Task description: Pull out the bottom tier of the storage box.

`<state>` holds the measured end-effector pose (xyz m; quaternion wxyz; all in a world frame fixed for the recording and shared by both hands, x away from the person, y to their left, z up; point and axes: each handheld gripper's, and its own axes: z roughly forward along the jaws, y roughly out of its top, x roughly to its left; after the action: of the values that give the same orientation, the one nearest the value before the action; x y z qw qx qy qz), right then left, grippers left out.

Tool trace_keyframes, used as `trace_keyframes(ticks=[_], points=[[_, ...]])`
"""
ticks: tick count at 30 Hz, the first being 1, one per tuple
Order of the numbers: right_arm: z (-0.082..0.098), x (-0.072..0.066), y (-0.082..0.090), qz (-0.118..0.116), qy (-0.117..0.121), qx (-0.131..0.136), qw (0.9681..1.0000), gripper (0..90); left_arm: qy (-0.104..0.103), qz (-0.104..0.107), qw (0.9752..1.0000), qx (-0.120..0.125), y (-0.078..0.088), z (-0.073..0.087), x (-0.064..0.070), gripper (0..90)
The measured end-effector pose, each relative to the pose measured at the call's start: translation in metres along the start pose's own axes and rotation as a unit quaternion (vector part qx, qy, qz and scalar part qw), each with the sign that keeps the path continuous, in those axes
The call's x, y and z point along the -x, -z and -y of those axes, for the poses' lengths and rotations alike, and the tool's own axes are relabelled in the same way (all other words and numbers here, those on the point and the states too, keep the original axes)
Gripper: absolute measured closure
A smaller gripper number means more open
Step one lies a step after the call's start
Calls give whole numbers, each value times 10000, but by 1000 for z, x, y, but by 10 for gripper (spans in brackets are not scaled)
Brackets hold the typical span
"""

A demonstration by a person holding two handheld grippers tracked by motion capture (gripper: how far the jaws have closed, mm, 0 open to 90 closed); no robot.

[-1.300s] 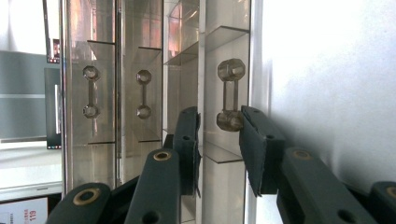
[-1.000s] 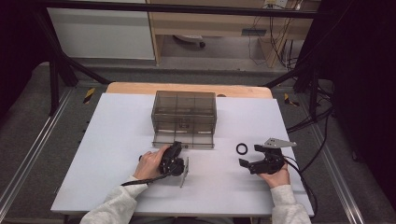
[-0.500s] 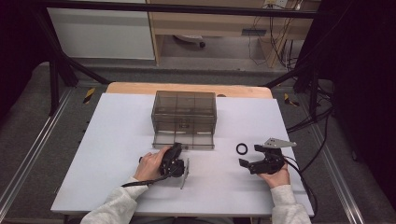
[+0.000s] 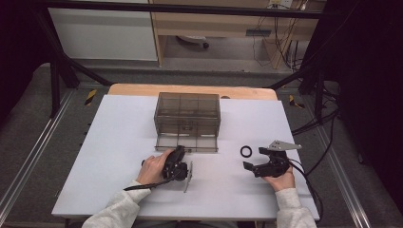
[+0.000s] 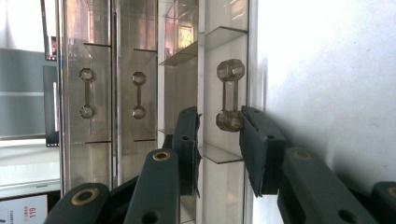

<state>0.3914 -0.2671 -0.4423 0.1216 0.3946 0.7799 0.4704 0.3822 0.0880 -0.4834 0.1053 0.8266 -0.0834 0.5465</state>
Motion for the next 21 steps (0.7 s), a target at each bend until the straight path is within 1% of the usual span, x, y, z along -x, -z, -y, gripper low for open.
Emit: trace_keyframes(ticks=[3, 5, 6, 7, 8, 9, 11, 13, 14, 15, 16, 18, 21], points=[[0, 0, 0, 0, -3, 1, 10000, 5, 17, 9, 10000, 15, 0, 0, 0, 674], [0, 0, 0, 5, -9, 3, 10000, 4, 80, 37, 9999, 49, 0, 0, -1, 672], [0, 0, 0, 4, -16, 2, 10000, 4, 105, 63, 9999, 59, 0, 1, -1, 669], [0, 0, 0, 3, -10, 5, 10000, 4, 95, 114, 9999, 19, 0, 0, -3, 664], [0, 0, 0, 4, -7, 3, 10000, 4, 145, 168, 9997, 34, 1, 1, -3, 653], [0, 0, 0, 6, -16, 0, 10000, 4, 142, 203, 9997, 58, 1, 1, -4, 635], [0, 0, 1, 8, -14, 0, 10000, 4, 143, 228, 9996, 84, 1, 2, -6, 626], [0, 0, 1, 7, -16, 2, 10000, 4, 189, 317, 9993, 48, 2, 2, -8, 612], [0, 0, 1, 6, -16, 3, 10000, 4, 238, 343, 9991, 76, 2, 2, -9, 598], [0, 0, 1, 6, -16, 1, 10000, 4, 237, 377, 9990, 104, 3, 2, -11, 589], [0, 0, 1, 5, -16, 3, 10000, 4, 342, 427, 9985, 82, 4, 2, -11, 582], [0, 0, 1, 3, -18, 3, 10000, 4, 480, 499, 9975, 134, 4, 3, -13, 564], [0, 0, 1, 11, -16, 14, 10000, 4, 704, 639, 9953, 171, 5, 5, -17, 535]])
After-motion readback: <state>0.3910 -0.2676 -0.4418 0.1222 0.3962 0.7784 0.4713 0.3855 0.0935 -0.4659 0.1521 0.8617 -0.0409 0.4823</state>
